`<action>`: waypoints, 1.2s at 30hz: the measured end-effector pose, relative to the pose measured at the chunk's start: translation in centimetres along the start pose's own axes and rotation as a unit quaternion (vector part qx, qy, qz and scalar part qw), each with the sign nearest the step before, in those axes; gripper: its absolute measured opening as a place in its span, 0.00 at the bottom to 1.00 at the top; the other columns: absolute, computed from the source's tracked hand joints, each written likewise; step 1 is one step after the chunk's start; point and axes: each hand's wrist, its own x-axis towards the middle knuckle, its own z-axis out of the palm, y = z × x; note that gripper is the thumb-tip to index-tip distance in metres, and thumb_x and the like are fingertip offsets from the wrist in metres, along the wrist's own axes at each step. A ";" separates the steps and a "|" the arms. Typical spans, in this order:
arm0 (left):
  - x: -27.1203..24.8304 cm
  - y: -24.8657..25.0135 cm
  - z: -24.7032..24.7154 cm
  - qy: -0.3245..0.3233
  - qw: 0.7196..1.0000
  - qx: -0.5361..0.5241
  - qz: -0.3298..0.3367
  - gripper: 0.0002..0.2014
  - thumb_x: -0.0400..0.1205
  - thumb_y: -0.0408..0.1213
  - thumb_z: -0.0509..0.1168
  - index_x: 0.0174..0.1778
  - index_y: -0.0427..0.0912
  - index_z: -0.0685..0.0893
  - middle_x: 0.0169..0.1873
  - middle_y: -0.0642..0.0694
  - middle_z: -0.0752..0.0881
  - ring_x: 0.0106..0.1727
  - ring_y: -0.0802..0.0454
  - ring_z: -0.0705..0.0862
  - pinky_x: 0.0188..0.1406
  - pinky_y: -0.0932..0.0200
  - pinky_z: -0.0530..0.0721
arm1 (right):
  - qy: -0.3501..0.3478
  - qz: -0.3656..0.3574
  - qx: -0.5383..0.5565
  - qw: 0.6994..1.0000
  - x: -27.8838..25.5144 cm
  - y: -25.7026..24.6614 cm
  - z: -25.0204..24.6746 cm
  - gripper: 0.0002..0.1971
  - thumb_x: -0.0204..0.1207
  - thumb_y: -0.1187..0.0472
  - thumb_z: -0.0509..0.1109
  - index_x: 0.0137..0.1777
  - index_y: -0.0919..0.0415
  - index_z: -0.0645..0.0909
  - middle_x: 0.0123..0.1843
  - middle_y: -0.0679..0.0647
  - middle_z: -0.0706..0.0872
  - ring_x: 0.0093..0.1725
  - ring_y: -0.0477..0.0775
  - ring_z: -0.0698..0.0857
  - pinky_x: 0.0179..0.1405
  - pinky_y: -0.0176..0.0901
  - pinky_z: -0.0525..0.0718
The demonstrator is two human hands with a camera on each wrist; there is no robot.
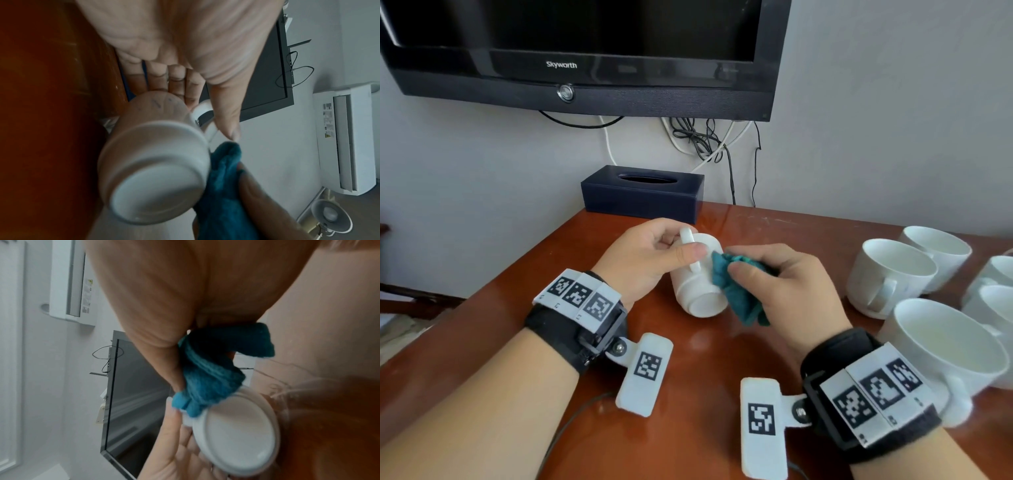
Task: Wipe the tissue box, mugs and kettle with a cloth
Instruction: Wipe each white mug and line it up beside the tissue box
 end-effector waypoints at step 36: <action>-0.7 1.1 0.5 -0.106 0.989 0.074 0.065 0.40 0.66 0.57 0.86 0.73 0.61 0.79 0.61 0.60 0.88 0.66 0.59 0.84 0.75 0.47 0.81 | 0.058 -0.116 0.003 0.992 0.9 -0.3 1.1 0.14 0.77 0.66 0.79 0.47 0.41 0.91 0.50 0.40 0.92 0.57 0.46 0.89 0.60 0.52 0.89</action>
